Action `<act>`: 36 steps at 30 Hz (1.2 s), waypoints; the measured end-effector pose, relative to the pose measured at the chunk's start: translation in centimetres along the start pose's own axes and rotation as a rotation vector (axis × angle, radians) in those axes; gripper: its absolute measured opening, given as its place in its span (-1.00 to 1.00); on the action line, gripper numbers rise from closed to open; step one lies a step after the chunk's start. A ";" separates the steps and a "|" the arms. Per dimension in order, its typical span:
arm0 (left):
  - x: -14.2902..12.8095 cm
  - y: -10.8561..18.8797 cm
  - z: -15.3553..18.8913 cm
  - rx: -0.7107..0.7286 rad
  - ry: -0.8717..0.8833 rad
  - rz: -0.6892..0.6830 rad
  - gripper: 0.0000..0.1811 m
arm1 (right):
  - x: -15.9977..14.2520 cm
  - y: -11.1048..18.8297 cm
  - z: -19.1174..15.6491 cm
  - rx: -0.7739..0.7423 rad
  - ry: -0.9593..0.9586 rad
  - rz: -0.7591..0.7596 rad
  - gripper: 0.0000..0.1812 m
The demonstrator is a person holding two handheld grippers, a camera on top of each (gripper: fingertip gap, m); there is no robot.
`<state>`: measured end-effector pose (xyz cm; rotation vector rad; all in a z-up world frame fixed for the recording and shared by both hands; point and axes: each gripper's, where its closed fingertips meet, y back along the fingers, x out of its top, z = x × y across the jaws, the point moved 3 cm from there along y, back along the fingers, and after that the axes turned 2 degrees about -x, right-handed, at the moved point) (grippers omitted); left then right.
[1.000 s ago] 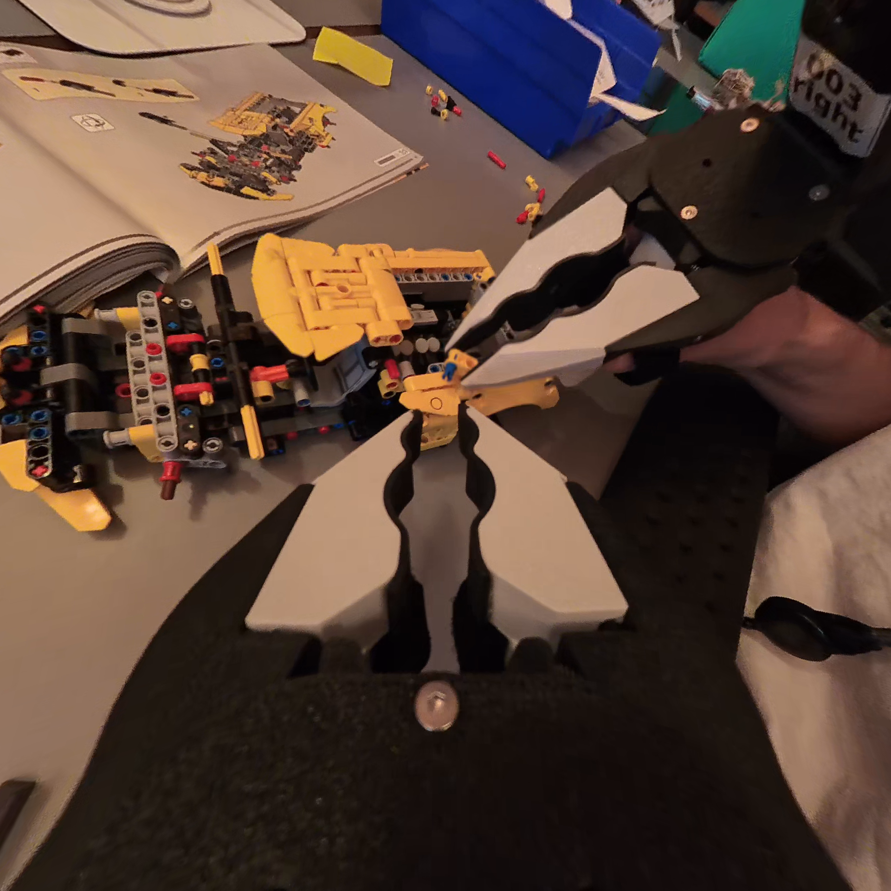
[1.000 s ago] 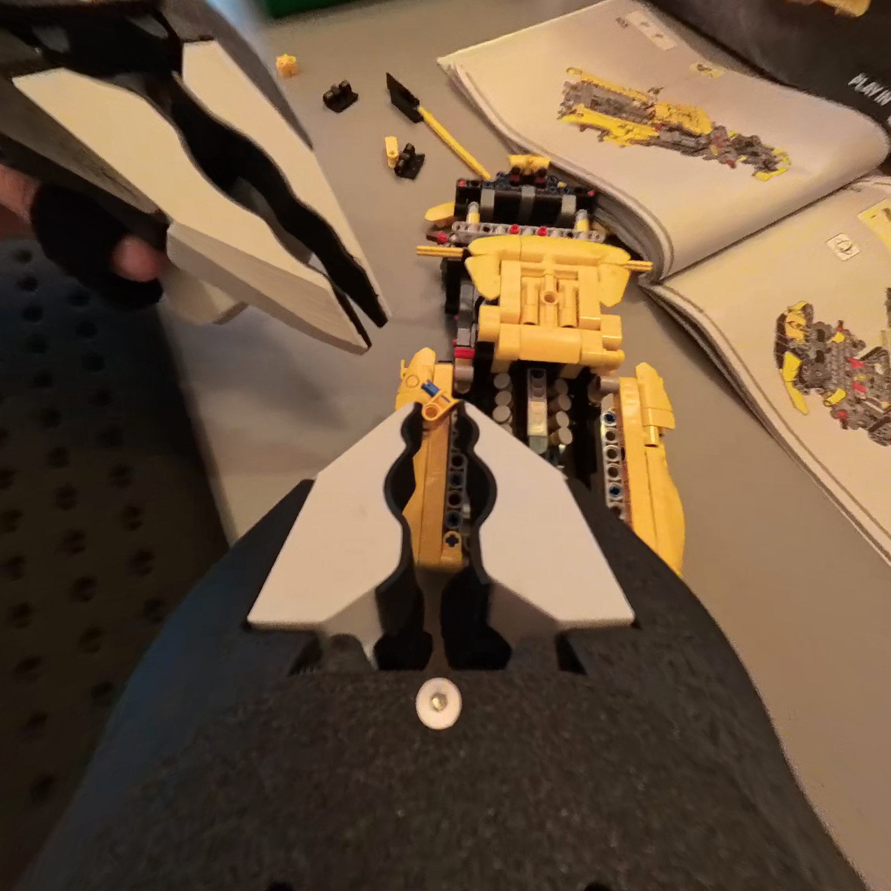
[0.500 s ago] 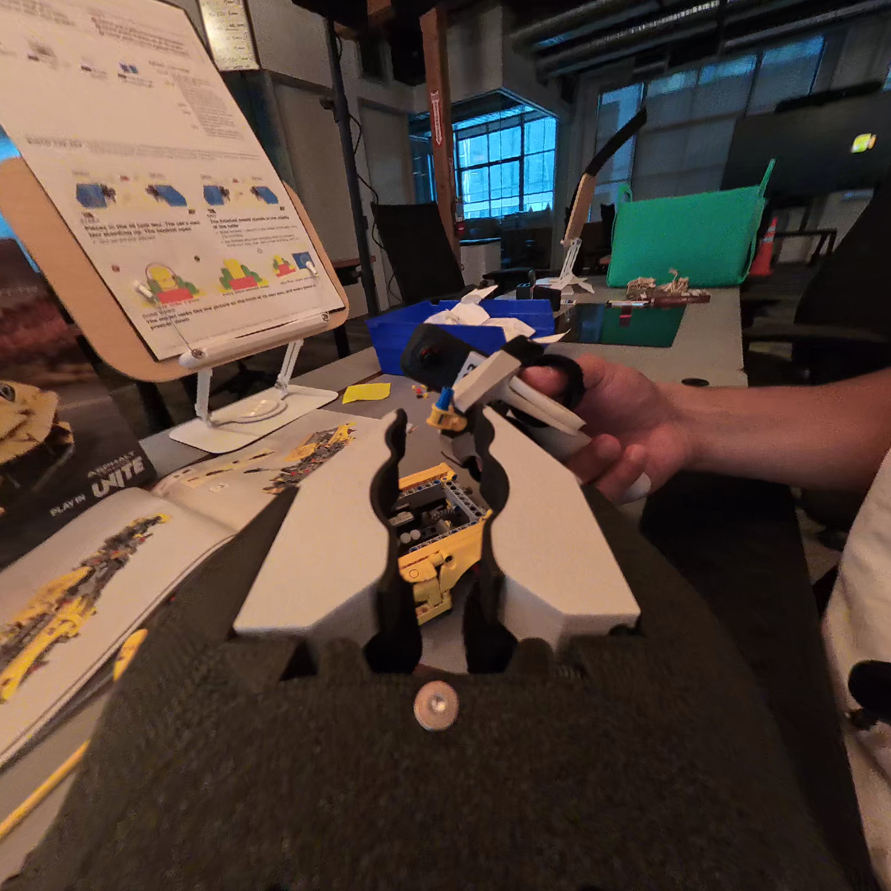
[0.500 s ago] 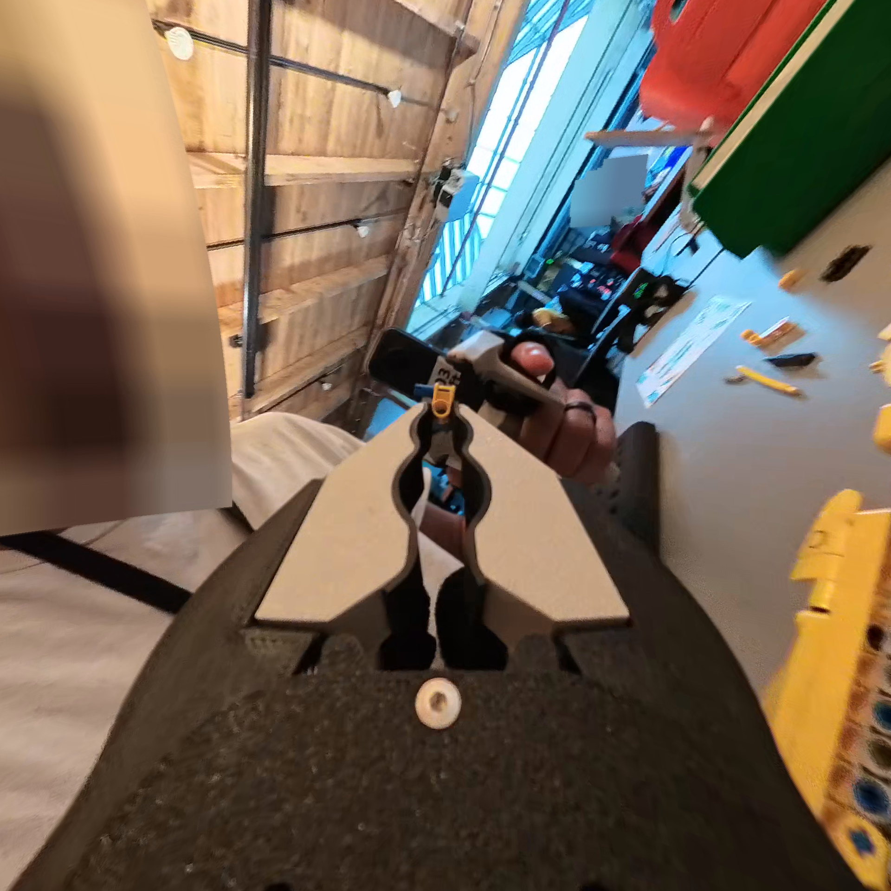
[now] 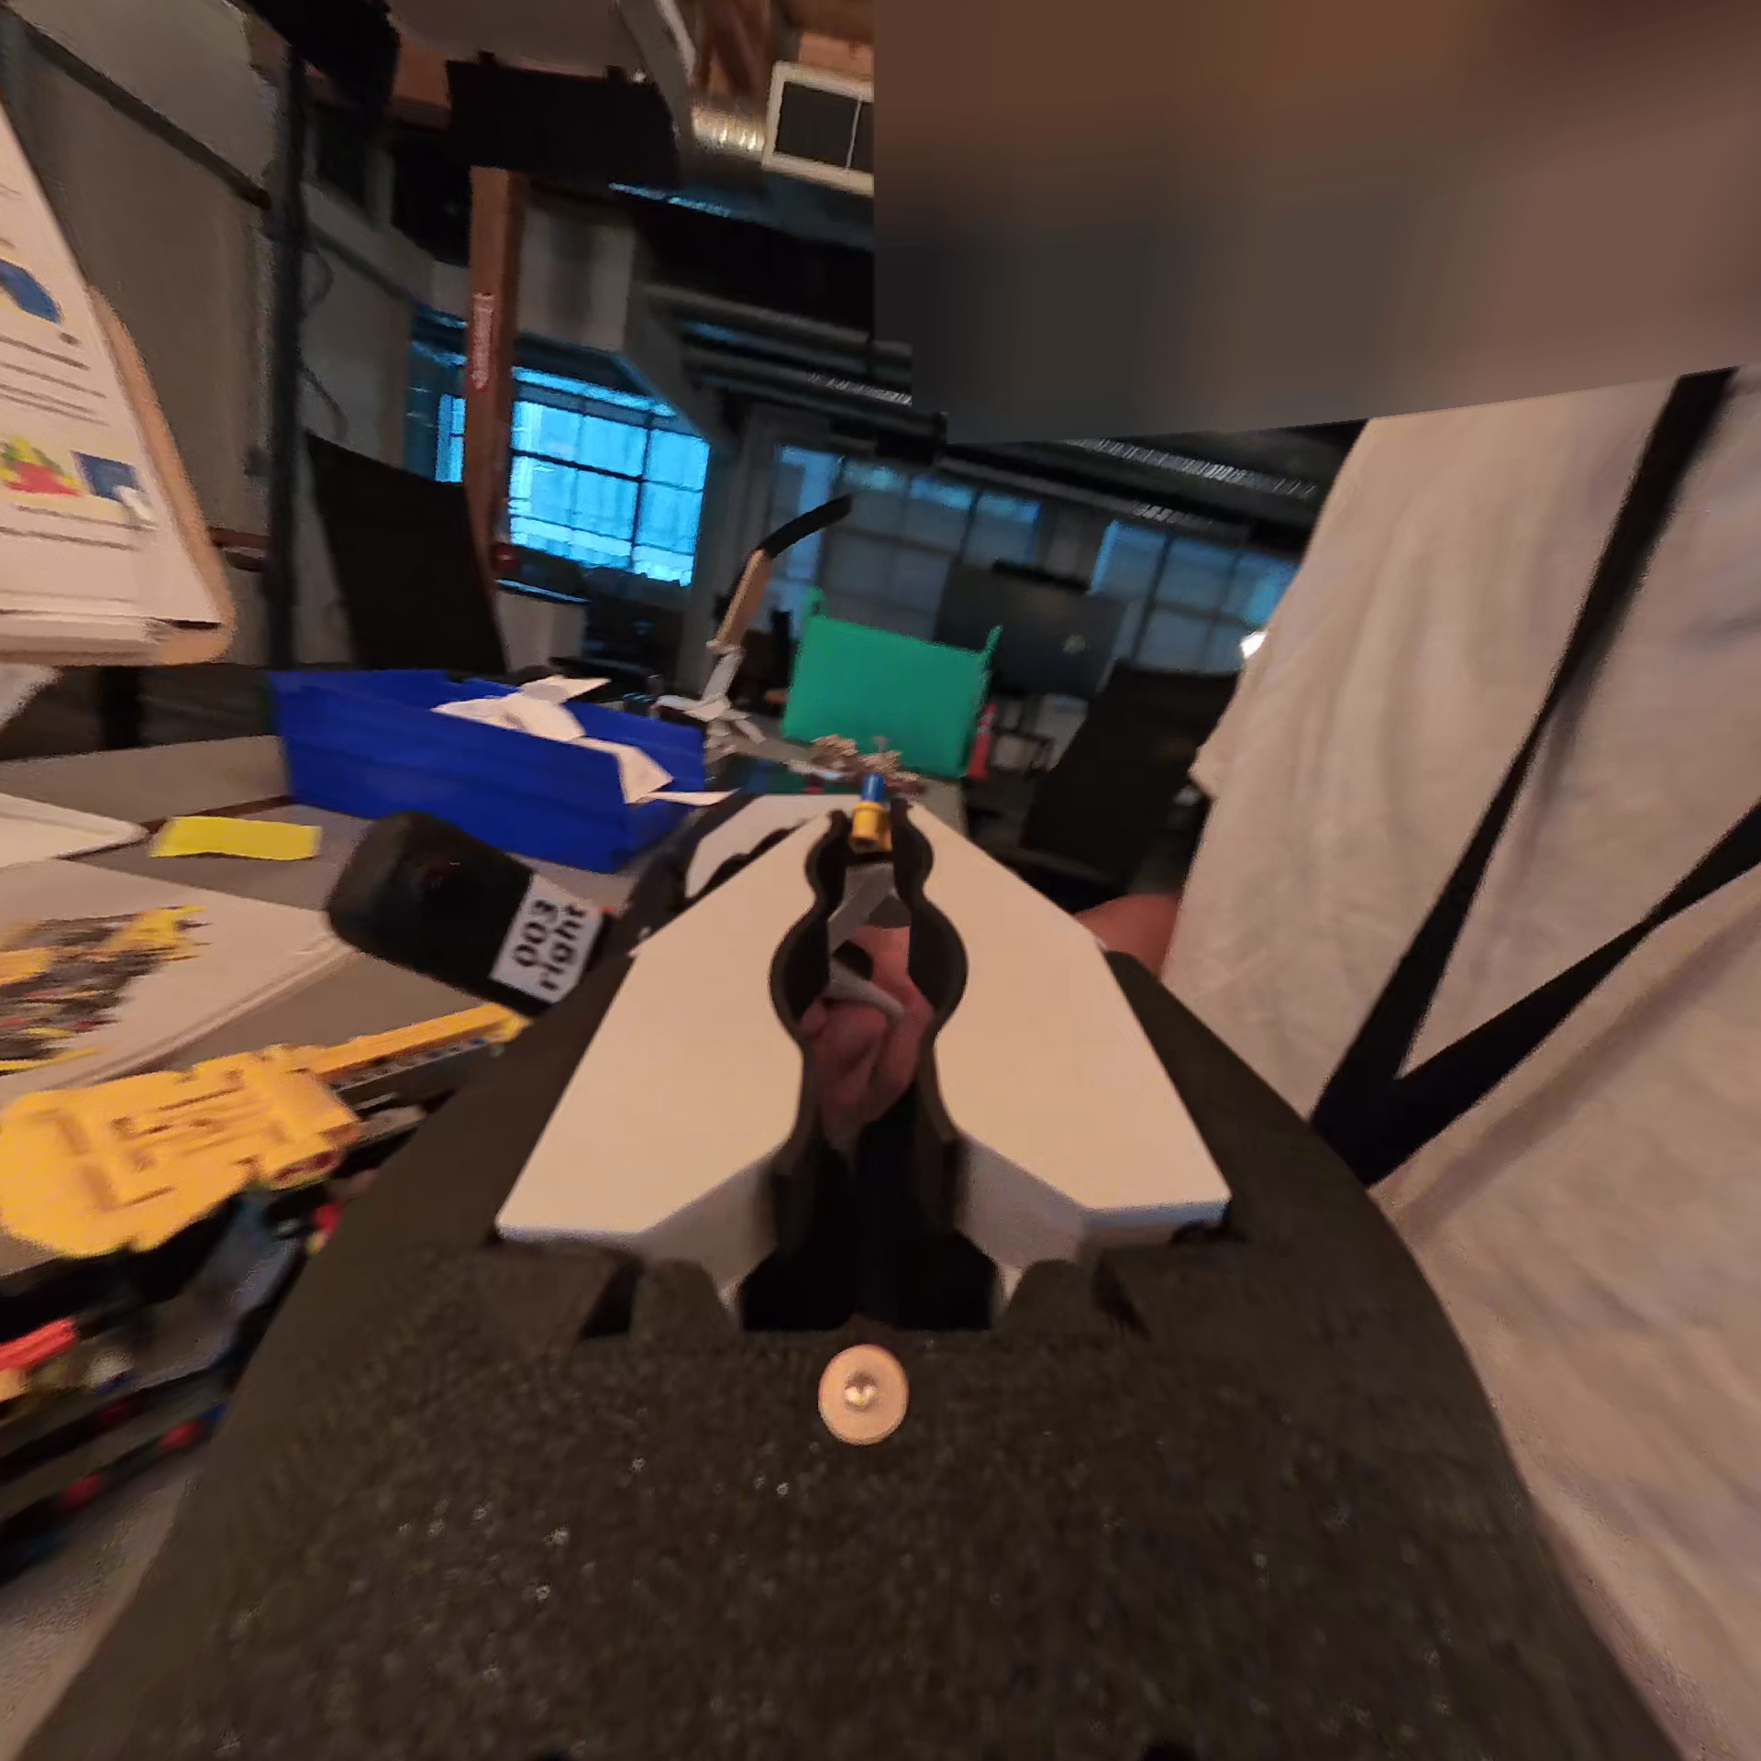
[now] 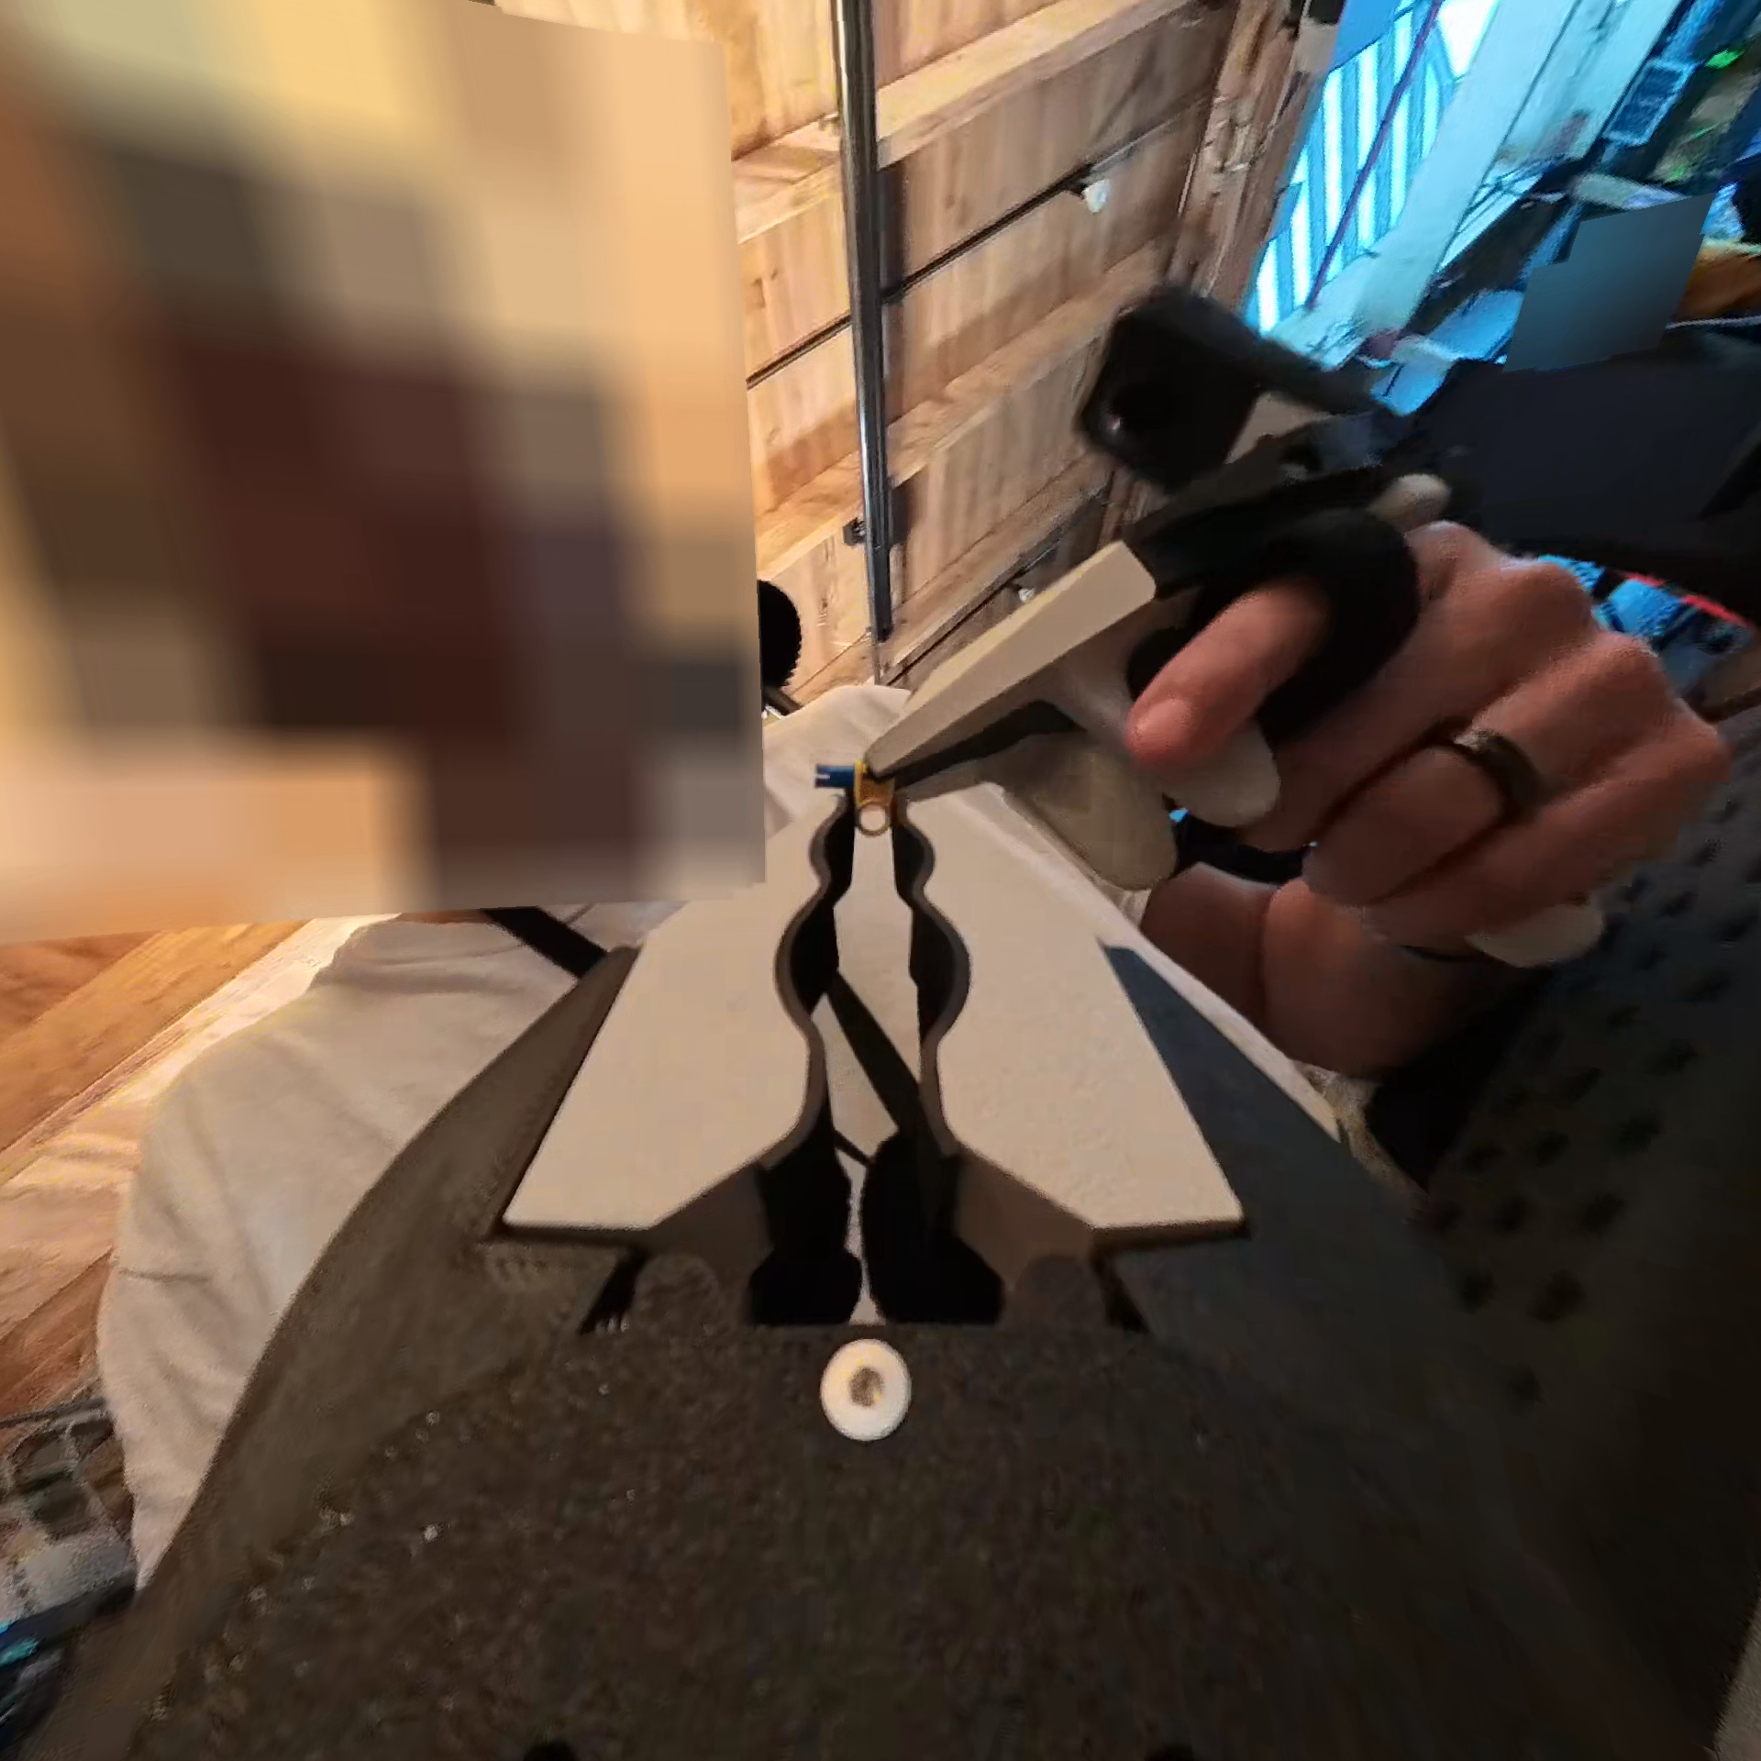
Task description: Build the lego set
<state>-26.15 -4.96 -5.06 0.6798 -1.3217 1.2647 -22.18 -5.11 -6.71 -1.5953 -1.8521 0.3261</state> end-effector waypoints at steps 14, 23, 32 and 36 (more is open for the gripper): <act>-0.2 -1.0 0.5 -0.100 0.157 0.055 -0.92 | -0.6 -0.1 -0.9 -0.001 0.184 -0.092 -0.93; -6.5 2.0 -8.8 0.766 -0.181 -0.443 -0.94 | 6.3 13.0 2.1 -1.198 0.652 -0.088 -0.42; -8.3 -0.1 -10.9 0.971 -0.185 -0.501 -0.94 | 8.2 15.4 4.1 -1.558 0.956 -0.444 -0.51; -8.2 -0.2 -11.1 1.001 -0.165 -0.497 -0.94 | 7.1 14.0 3.0 -1.493 0.913 -0.368 -0.67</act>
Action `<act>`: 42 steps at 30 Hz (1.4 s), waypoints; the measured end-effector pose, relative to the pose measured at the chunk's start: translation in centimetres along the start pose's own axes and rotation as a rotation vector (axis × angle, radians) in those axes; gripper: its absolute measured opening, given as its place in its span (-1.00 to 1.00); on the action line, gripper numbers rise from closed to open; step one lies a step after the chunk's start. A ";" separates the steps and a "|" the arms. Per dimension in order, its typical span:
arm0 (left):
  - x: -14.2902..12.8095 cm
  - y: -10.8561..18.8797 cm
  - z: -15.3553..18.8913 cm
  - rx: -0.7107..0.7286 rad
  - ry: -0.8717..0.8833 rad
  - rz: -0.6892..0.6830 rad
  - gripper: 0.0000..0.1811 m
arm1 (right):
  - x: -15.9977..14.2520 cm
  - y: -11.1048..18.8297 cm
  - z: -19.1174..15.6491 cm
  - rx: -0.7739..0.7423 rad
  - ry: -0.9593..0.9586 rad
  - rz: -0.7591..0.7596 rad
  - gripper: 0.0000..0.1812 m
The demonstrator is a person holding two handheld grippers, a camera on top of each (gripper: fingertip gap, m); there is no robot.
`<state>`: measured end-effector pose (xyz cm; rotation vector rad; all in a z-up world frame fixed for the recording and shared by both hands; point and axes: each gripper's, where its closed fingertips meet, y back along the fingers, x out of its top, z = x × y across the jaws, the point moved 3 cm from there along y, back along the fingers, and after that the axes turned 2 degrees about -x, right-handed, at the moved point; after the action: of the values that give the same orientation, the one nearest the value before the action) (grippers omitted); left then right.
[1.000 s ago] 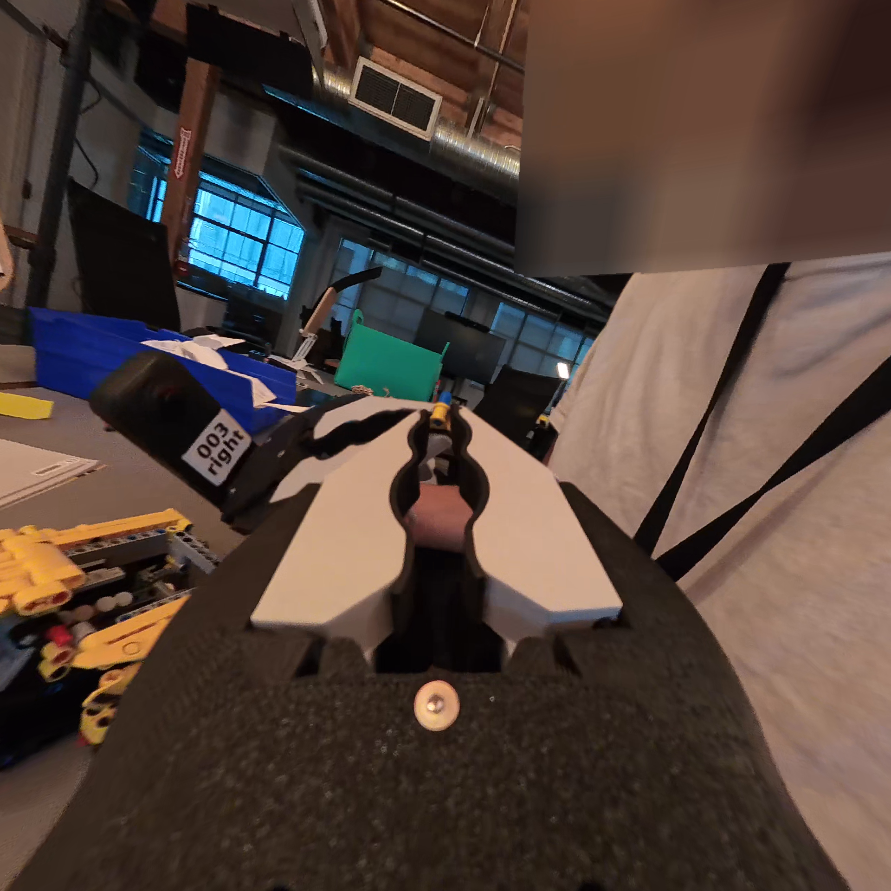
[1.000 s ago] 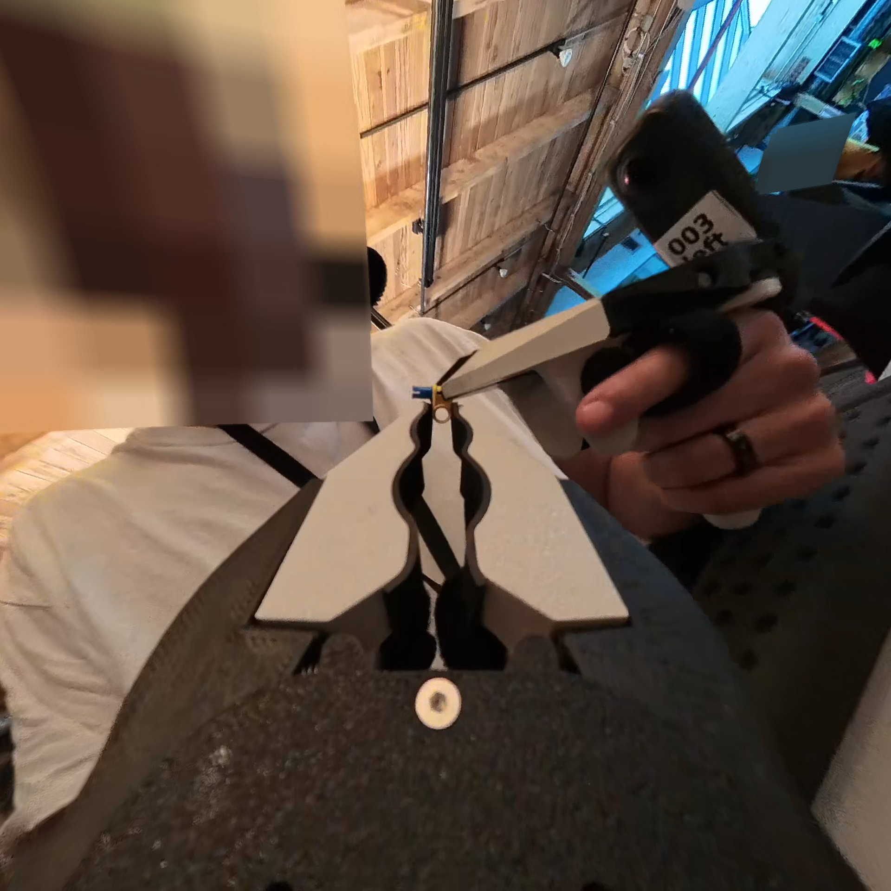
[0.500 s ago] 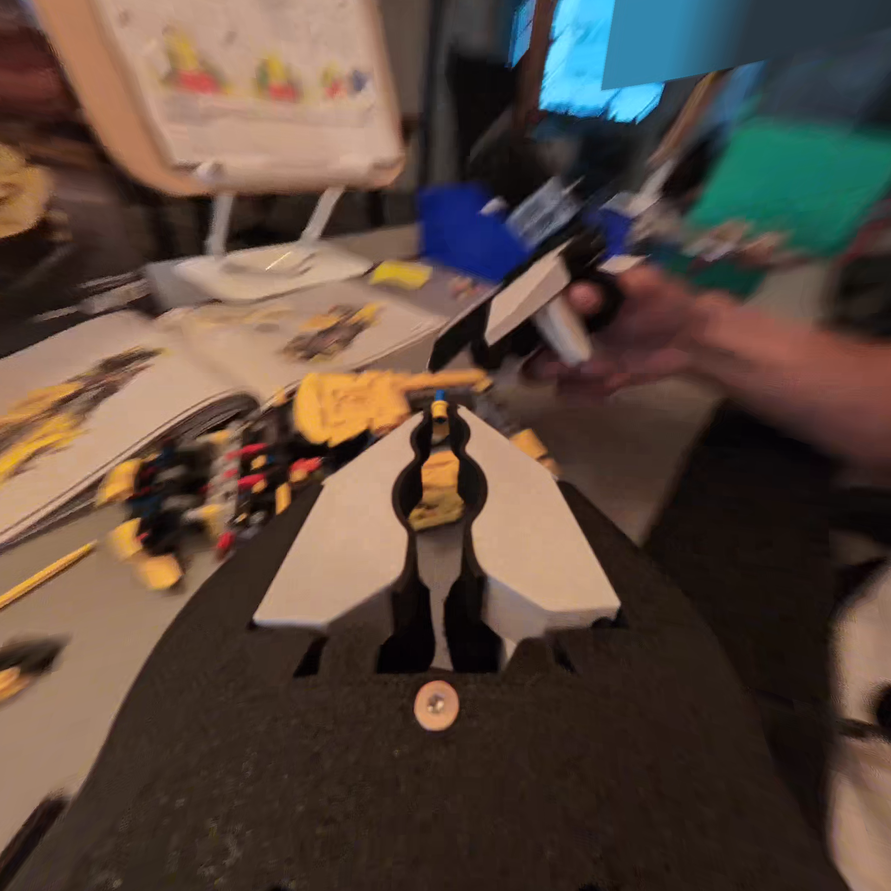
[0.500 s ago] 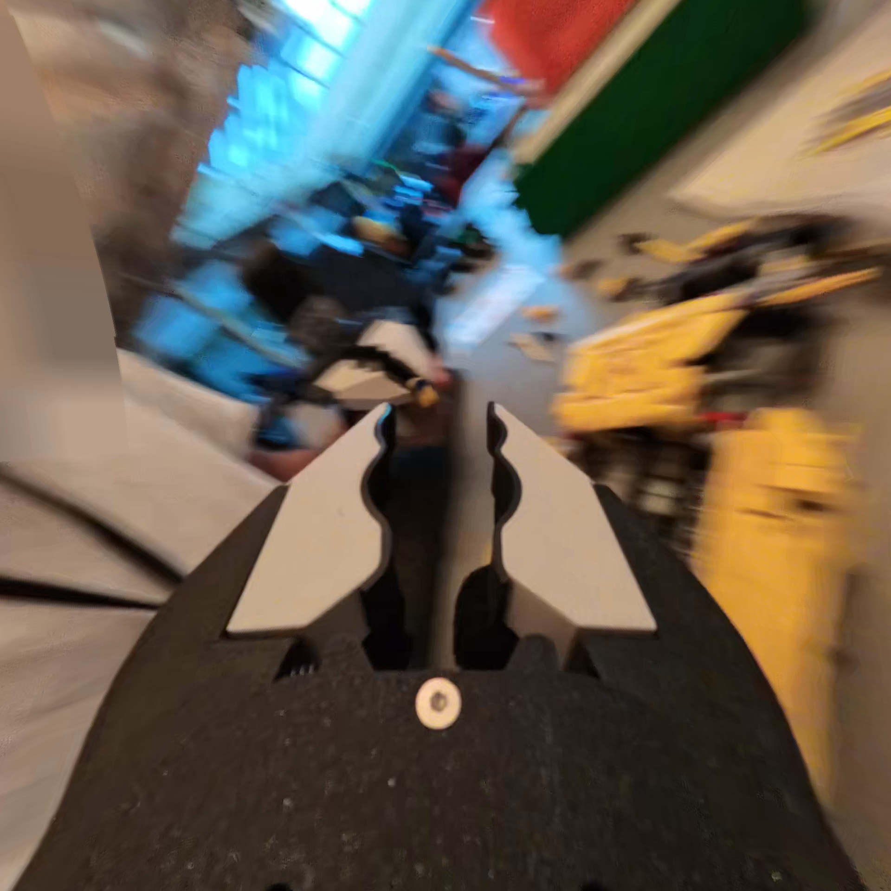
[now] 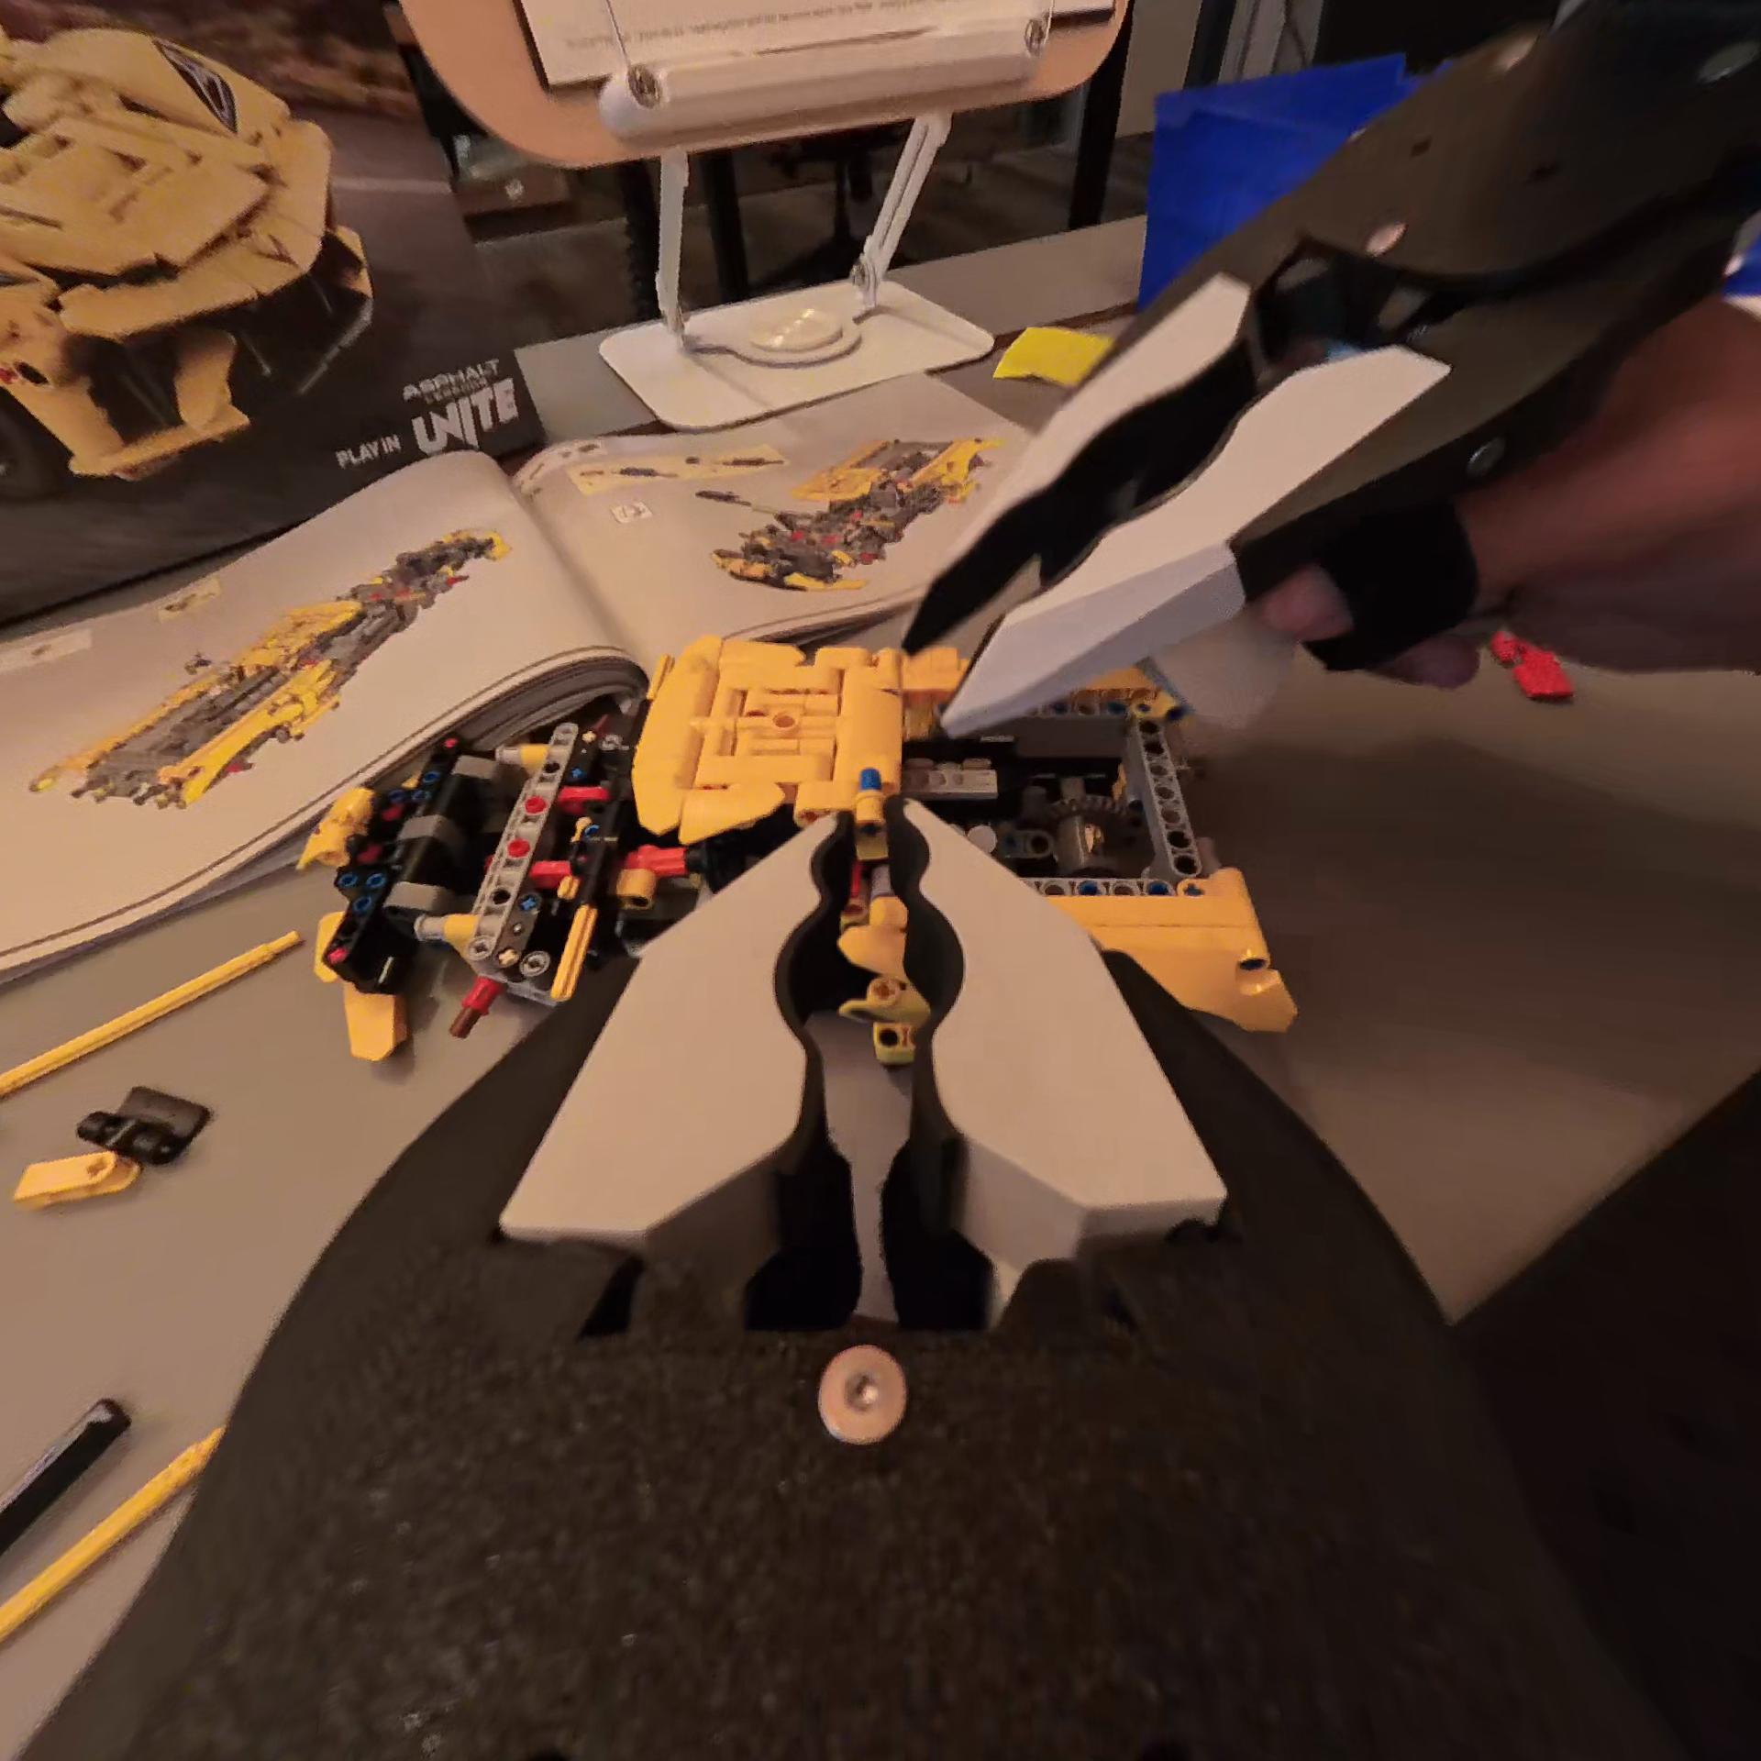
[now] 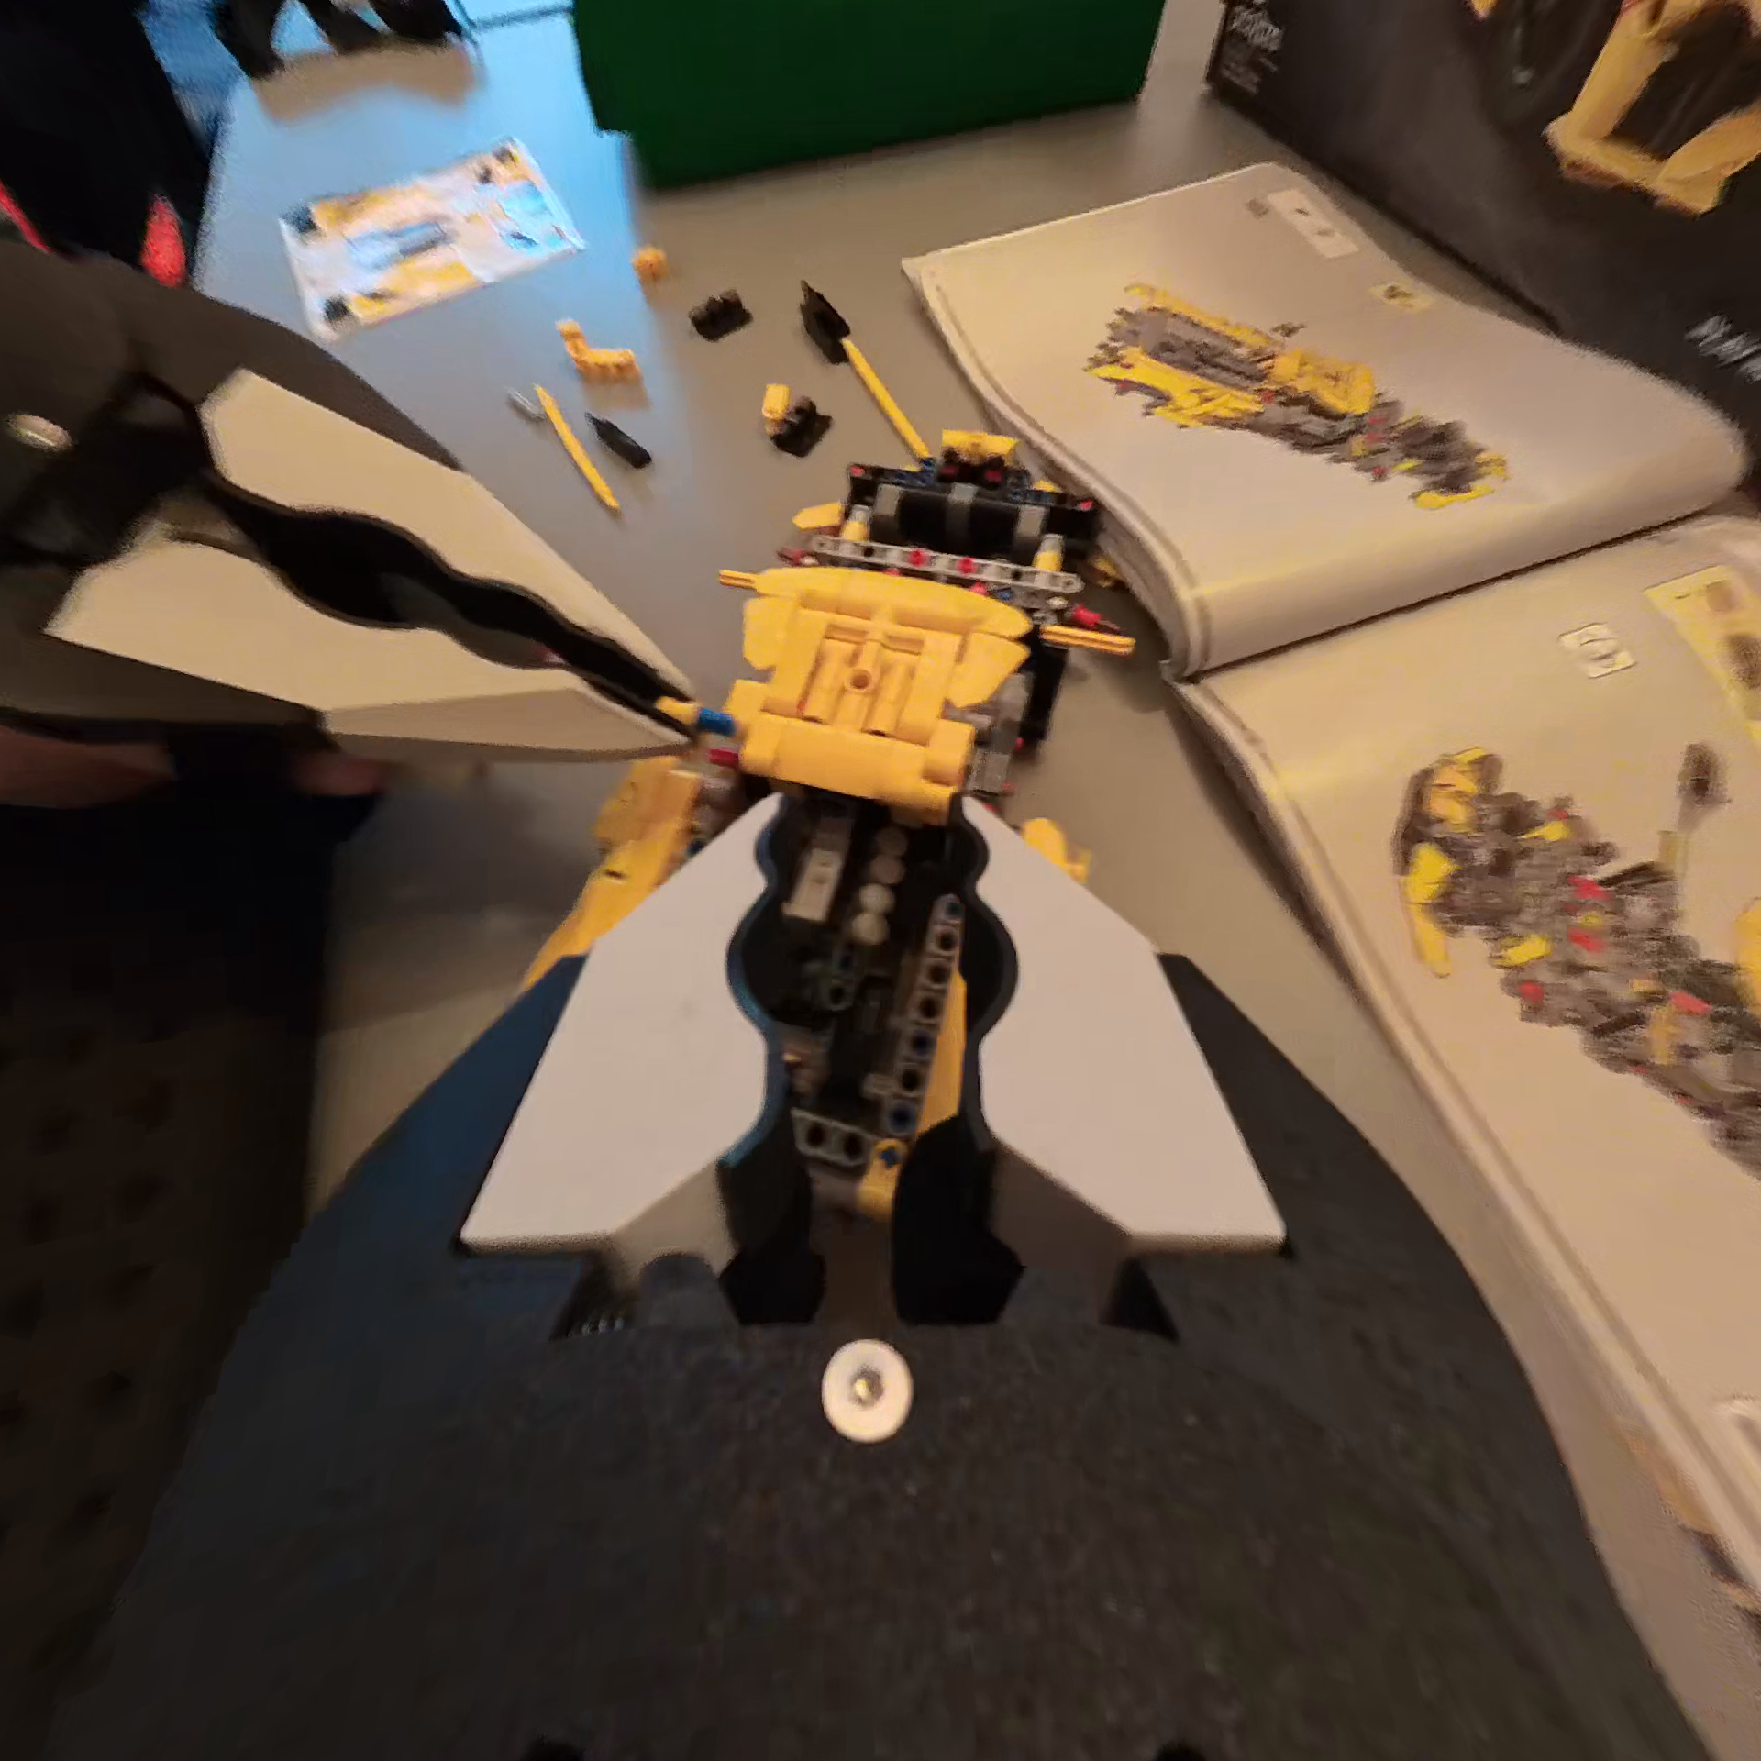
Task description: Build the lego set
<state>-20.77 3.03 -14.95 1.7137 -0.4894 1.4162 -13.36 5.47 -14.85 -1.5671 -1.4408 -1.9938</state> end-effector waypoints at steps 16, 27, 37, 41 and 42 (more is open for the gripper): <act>5.0 4.6 1.4 -0.435 0.283 0.432 -0.93 | 3.5 3.8 -6.0 0.895 -0.524 0.370 -0.79; 3.7 5.6 3.0 -0.391 0.042 0.357 -0.93 | 3.8 2.8 -7.2 0.958 -0.613 0.335 -0.95; 3.8 5.7 2.6 -0.238 -0.078 0.323 -0.93 | 4.1 2.4 -7.0 0.892 -0.629 0.353 -0.92; 3.7 5.8 3.1 -0.210 -0.180 0.305 -0.93 | 3.9 2.5 -7.2 0.915 -0.626 0.326 -0.97; 3.8 5.9 3.1 -0.208 -0.191 0.307 -0.93 | 3.8 2.5 -7.3 0.925 -0.631 0.318 -0.97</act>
<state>-22.15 -2.04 -9.36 1.6611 -1.0055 1.3594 -17.71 -0.06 -9.89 -1.8026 -1.7669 -0.4741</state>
